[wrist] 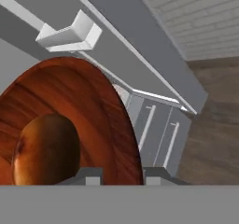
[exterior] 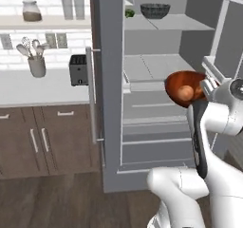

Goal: Pick the chicken drumstick and onion from their plates and place them in the bowl. Then put the bowl in the fridge.

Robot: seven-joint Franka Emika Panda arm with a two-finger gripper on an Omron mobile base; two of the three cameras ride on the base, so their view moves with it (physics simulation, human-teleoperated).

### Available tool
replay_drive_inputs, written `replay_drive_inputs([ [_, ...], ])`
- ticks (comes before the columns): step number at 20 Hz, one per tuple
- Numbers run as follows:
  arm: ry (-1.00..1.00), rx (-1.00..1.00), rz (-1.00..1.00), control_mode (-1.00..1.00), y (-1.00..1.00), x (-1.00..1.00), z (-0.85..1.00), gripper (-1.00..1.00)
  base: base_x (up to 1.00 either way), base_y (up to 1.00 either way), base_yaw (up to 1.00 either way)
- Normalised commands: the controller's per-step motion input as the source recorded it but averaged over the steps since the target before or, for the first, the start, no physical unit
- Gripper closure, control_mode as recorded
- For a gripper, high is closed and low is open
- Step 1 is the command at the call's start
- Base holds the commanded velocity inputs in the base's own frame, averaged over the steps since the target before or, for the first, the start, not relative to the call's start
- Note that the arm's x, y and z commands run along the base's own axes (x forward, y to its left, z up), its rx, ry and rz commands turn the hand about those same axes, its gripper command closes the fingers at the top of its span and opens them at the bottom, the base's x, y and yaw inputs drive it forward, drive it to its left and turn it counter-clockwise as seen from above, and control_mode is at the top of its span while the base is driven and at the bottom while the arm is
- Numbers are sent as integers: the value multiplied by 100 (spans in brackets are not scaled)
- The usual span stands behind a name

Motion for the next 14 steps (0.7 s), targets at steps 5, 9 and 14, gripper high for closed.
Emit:
replay_drive_inputs([
  [5,0,0,0,100,0,0,0,100,100,4,0],
  [9,0,0,0,100,0,0,0,100,97,0,0],
  [14,0,0,0,-100,0,40,0,100,54,0,0],
])
